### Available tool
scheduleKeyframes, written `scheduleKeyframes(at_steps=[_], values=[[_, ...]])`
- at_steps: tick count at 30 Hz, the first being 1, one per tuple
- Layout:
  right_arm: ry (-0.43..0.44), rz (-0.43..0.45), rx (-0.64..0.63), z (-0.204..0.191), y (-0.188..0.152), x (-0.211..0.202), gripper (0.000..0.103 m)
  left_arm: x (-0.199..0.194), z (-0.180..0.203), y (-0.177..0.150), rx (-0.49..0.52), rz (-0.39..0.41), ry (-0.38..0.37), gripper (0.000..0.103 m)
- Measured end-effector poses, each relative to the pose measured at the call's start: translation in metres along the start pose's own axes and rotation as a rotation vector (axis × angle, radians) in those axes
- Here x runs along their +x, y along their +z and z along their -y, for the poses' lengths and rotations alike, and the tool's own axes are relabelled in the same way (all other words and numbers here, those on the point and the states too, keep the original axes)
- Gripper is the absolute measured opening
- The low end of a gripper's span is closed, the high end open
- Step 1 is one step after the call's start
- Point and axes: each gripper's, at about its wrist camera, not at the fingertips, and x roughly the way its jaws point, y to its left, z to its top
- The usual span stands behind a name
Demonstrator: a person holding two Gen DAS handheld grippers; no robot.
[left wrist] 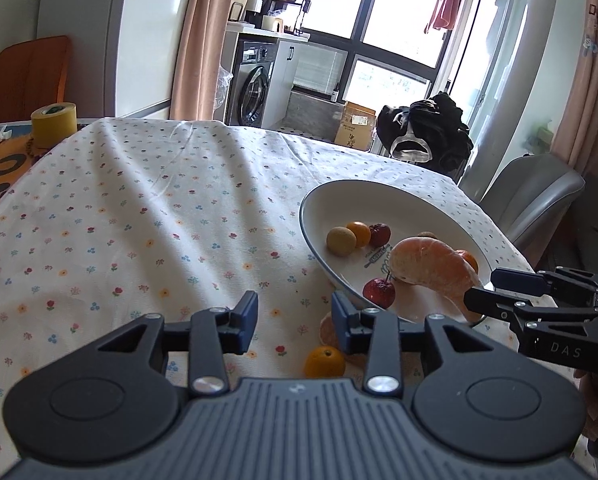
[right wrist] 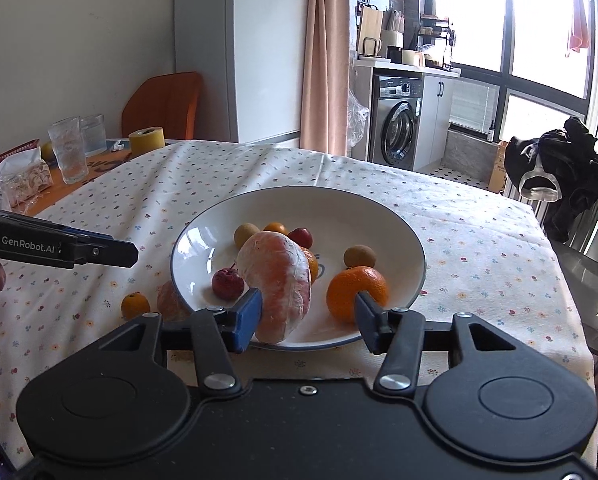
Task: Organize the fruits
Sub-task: 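Open the right tool to release the peeled orange while the left tool releases the mandarin, then withdraw both tools toward the remaining mandarin and peeled orange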
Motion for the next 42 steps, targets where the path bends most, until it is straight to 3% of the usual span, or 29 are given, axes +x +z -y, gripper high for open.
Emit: scheduleKeyframes(at_steps=[8, 24, 42], values=[[-0.005, 0.006, 0.013, 0.002, -0.002, -0.010, 0.050, -0.010, -0.004, -0.006, -0.012, 0.004, 0.007, 0.038], [0.098, 0.000, 0.028, -0.020, -0.008, -0.027, 0.050, -0.023, 0.001, -0.019, 0.020, 0.001, 0.000, 0.038], [0.189, -0.062, 0.001, -0.039, -0.021, -0.013, 0.050, 0.000, 0.013, -0.029, 0.068, -0.048, -0.048, 0.035]])
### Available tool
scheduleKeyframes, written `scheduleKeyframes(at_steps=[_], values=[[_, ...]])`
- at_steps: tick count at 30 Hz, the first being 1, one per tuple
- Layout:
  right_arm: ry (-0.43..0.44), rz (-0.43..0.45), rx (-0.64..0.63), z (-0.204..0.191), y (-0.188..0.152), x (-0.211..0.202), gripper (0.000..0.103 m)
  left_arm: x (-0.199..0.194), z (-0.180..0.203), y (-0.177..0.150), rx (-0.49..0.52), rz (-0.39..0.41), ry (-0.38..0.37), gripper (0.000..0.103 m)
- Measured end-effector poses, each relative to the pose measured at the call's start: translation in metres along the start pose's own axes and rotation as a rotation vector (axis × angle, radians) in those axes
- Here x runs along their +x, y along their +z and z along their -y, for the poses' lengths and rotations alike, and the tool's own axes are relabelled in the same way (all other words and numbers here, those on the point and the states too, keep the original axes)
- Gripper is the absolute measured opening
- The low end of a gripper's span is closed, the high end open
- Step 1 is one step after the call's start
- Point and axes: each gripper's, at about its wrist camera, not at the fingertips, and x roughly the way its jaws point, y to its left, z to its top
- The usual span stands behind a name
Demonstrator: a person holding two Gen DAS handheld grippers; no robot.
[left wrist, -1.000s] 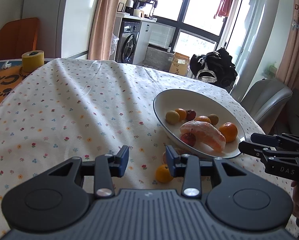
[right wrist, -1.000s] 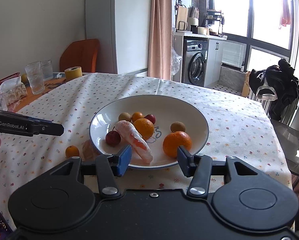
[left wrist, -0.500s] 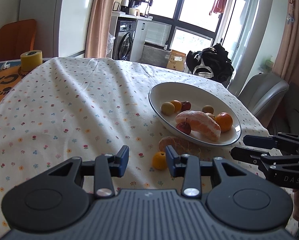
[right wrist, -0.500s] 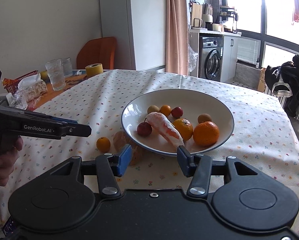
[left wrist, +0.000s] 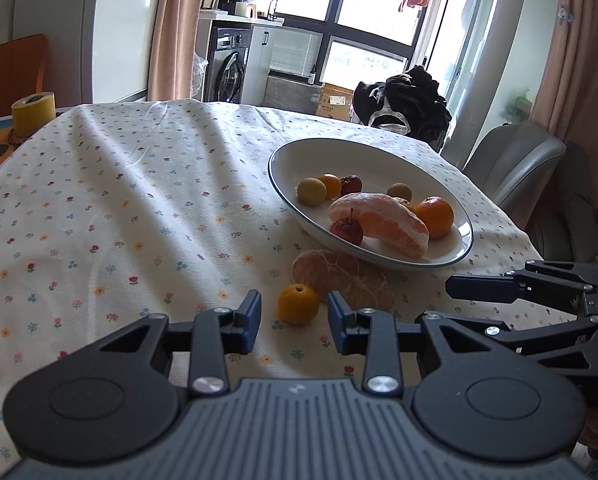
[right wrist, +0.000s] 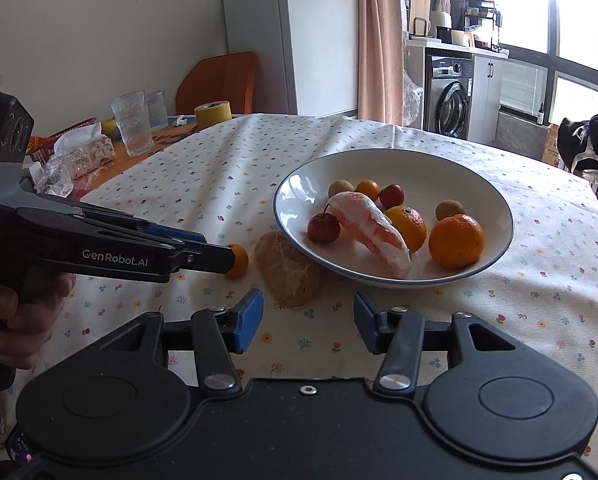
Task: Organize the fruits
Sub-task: 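Withdraw both tools toward the remaining mandarin and peeled orange, then close the left tool on the last mandarin while the right tool approaches the peeled orange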
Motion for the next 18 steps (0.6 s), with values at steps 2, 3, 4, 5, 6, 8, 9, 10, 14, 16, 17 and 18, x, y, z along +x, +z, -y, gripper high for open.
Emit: scheduleKeyframes(at_steps=[2, 3, 4, 5, 6, 8, 9, 10, 14, 16, 17, 18], values=[[0.004, -0.004, 0.003, 0.000, -0.001, 0.003, 0.050, 0.004, 0.001, 0.000, 0.005, -0.005, -0.001, 0.035], [0.005, -0.006, 0.003, 0.000, -0.001, 0.004, 0.050, 0.006, 0.002, 0.000, 0.006, -0.006, -0.001, 0.035], [0.005, -0.008, 0.004, 0.001, -0.001, 0.006, 0.050, 0.008, 0.002, 0.001, 0.007, -0.009, -0.001, 0.035], [0.005, -0.009, 0.004, 0.002, -0.002, 0.007, 0.050, 0.011, 0.002, 0.001, 0.008, -0.013, -0.001, 0.034], [0.006, -0.010, 0.006, 0.002, -0.002, 0.009, 0.050, 0.012, 0.003, 0.001, 0.007, -0.015, -0.001, 0.034], [0.010, -0.011, 0.006, 0.002, -0.001, 0.011, 0.050, 0.018, 0.002, 0.002, 0.005, -0.022, -0.001, 0.034], [0.012, -0.012, 0.004, 0.002, -0.001, 0.013, 0.050, 0.020, 0.002, 0.001, 0.007, -0.024, -0.002, 0.034], [0.013, -0.013, 0.003, 0.002, -0.001, 0.014, 0.050, 0.021, 0.002, 0.001, 0.009, -0.021, -0.004, 0.034], [0.020, -0.015, 0.001, 0.002, 0.000, 0.019, 0.050, 0.022, -0.001, 0.002, 0.004, -0.011, 0.000, 0.027], [0.023, -0.016, -0.001, 0.002, 0.000, 0.021, 0.050, 0.020, -0.004, 0.002, -0.006, -0.011, 0.000, 0.023], [0.024, -0.017, -0.003, 0.001, 0.000, 0.022, 0.050, 0.019, -0.006, 0.001, -0.009, -0.009, 0.002, 0.023], [0.024, -0.019, -0.005, 0.001, 0.000, 0.024, 0.050, 0.017, -0.008, 0.000, -0.012, -0.007, 0.007, 0.023]])
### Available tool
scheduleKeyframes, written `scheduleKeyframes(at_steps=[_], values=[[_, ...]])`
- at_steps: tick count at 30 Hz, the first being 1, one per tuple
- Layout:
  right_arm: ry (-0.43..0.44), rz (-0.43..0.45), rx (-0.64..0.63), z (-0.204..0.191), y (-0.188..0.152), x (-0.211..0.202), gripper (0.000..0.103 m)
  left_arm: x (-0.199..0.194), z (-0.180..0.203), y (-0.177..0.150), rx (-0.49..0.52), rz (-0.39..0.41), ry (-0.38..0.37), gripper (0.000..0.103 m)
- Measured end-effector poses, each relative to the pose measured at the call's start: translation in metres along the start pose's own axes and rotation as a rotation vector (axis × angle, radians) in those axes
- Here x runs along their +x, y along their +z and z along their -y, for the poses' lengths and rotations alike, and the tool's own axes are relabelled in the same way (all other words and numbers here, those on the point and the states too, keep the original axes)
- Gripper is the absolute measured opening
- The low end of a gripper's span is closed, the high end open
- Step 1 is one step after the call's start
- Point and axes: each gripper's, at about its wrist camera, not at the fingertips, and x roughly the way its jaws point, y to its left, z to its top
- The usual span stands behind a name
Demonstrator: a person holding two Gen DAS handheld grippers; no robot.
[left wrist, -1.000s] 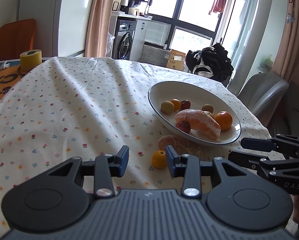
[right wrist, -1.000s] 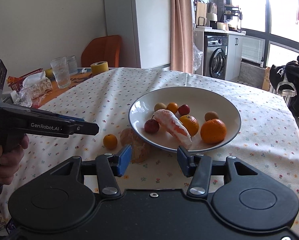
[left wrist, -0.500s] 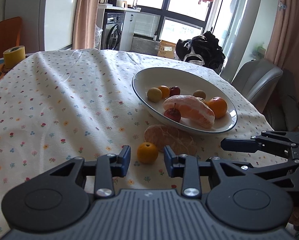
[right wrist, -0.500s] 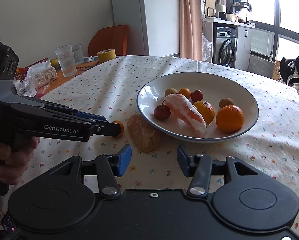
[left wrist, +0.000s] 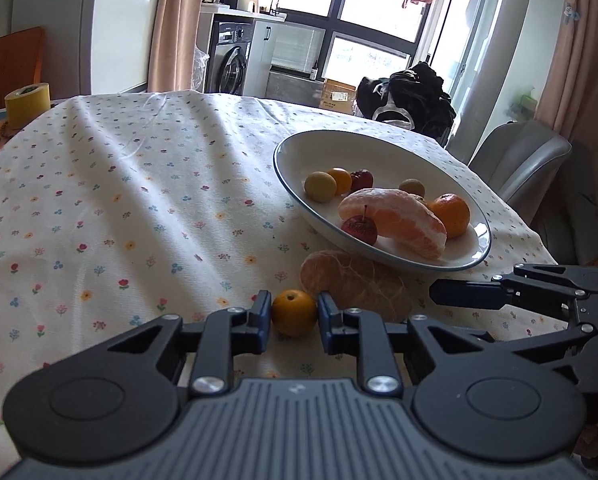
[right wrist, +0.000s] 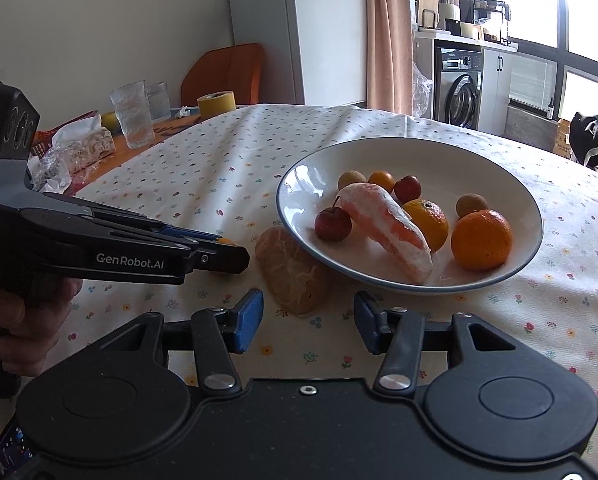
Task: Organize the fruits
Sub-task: 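Close the left tool on the last mandarin while the right tool approaches the peeled orange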
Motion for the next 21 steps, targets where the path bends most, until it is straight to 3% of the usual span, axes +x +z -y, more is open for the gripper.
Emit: scheduleKeyframes(at_steps=[21], values=[[0.052, -0.018, -0.016, -0.020, 0.006, 0.009, 0.044, -0.029, -0.028, -0.012, -0.051, 0.038, 0.029, 0.023]])
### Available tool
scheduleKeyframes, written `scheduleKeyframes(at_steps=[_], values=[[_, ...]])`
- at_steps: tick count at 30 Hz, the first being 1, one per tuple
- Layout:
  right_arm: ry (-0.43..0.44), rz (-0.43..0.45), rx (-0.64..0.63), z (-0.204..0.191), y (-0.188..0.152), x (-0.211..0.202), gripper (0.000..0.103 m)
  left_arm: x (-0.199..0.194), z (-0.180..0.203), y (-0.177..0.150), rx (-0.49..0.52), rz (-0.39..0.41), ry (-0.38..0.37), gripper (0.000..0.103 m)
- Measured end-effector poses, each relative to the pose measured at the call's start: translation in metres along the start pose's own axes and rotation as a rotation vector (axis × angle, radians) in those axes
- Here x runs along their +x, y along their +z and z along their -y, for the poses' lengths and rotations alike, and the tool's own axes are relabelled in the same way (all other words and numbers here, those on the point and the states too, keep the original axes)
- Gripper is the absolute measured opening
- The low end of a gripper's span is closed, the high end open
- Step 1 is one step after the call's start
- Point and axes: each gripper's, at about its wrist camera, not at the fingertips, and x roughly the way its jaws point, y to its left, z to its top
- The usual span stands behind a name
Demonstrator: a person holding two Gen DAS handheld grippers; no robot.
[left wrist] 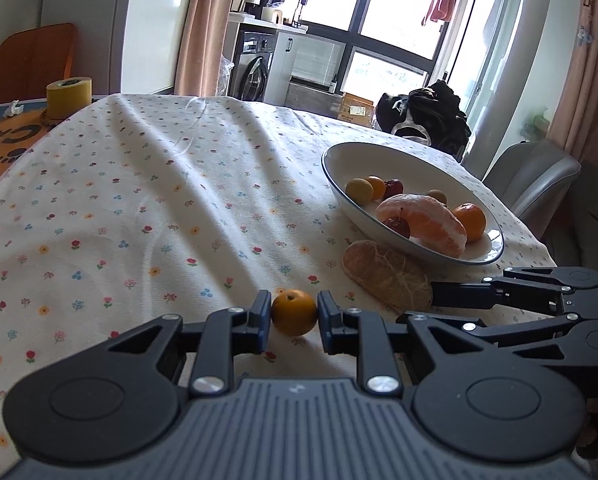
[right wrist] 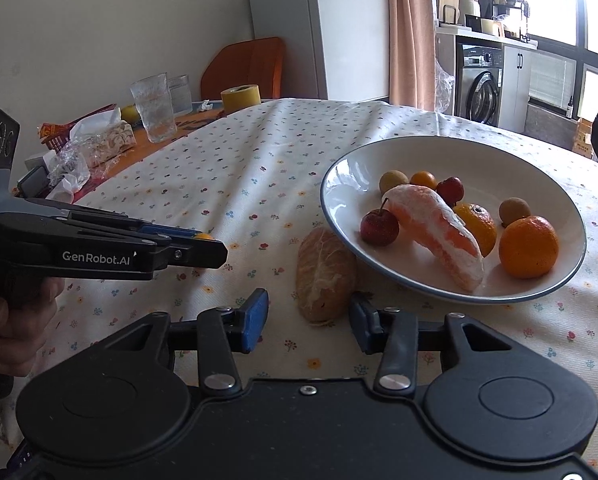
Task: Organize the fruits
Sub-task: 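Close the left tool on the last mandarin while the right tool approaches the peeled orange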
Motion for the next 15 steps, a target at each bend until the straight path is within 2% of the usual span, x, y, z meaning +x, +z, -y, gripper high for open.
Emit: scheduleKeyframes(at_steps=[4, 15], values=[[-0.033, -0.012, 0.003, 0.001, 0.002, 0.005, 0.045, -0.003, -0.004, -0.001, -0.010, 0.005, 0.003, 0.023], [-0.054, -0.022, -0.038, -0.005, 0.009, 0.020, 0.047, -0.006, -0.015, -0.004, -0.037, 0.005, 0.001, 0.023]])
